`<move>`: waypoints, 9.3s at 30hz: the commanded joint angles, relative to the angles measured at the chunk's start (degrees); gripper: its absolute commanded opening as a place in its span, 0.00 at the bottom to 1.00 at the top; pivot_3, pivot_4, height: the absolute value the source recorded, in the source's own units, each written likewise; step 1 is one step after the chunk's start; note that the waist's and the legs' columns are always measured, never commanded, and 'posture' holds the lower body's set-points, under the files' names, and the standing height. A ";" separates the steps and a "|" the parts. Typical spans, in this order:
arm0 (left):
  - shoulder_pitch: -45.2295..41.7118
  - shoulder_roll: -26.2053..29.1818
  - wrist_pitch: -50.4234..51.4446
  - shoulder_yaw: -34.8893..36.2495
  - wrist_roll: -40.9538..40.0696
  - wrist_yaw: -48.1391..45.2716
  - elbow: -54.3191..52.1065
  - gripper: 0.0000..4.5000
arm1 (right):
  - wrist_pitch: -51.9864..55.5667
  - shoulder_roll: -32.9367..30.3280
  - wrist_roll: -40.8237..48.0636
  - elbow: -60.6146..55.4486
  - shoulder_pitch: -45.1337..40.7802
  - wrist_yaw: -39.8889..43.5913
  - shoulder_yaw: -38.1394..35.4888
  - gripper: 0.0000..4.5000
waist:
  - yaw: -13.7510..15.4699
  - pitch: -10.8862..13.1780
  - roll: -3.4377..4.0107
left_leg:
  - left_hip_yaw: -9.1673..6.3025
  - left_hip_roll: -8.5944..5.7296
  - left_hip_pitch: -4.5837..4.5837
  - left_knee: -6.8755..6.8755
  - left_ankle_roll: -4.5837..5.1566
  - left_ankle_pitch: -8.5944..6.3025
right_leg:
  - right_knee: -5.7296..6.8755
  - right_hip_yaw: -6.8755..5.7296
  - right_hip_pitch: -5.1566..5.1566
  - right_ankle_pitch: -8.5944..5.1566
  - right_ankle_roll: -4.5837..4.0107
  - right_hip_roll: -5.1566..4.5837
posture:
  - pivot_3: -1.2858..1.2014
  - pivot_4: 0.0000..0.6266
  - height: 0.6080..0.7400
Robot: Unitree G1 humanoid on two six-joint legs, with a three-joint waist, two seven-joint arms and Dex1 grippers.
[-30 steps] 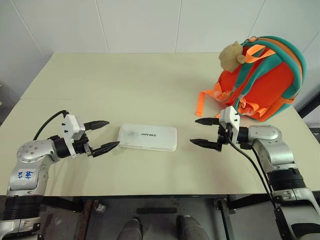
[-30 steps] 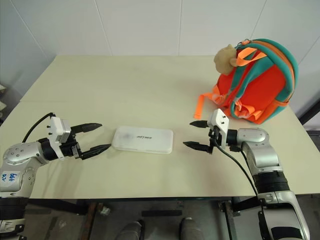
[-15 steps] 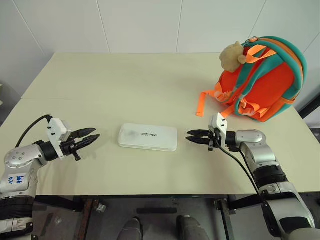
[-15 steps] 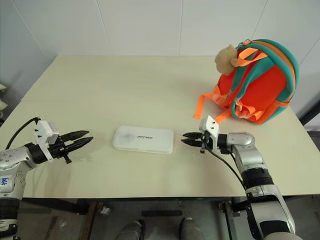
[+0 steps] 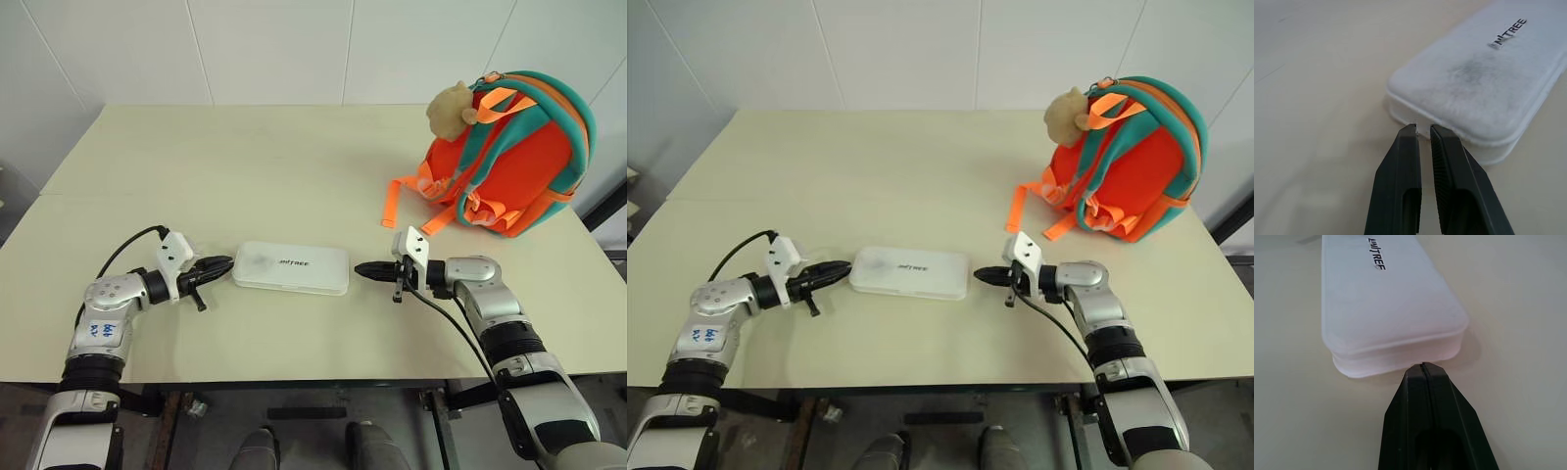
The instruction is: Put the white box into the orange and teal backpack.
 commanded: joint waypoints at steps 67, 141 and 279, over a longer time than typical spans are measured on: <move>-7.07 -1.47 72.33 -0.87 -23.37 -0.47 -14.88 1.00 | 26.40 -15.96 3.85 -17.70 5.02 11.75 -0.30 1.00 | -0.16 0.01 0.00 | -0.10 -0.05 -0.10 0.37 0.03 -0.05 | -0.05 -0.02 0.14 0.04 0.16 -0.01 | 0.52 0.24 1.00; -11.88 -0.98 58.89 4.93 -24.88 -11.53 -12.38 0.31 | 15.89 -19.11 3.14 -8.46 0.81 -22.10 -19.75 1.00 | 0.31 0.01 0.01 | -0.10 -0.10 -0.06 0.30 -0.03 -0.09 | -0.33 -0.04 0.29 -0.02 0.18 -0.10 | 0.52 0.24 1.00; -28.84 0.00 37.39 -13.89 -6.05 -18.08 -16.51 0.99 | 52.05 -14.78 41.89 -51.03 3.24 1.15 -8.62 0.00 | 0.26 0.04 -0.16 | -0.07 -0.03 -0.51 0.43 0.00 -0.06 | 0.20 0.00 -0.39 -0.18 0.17 0.01 | 0.52 0.24 1.00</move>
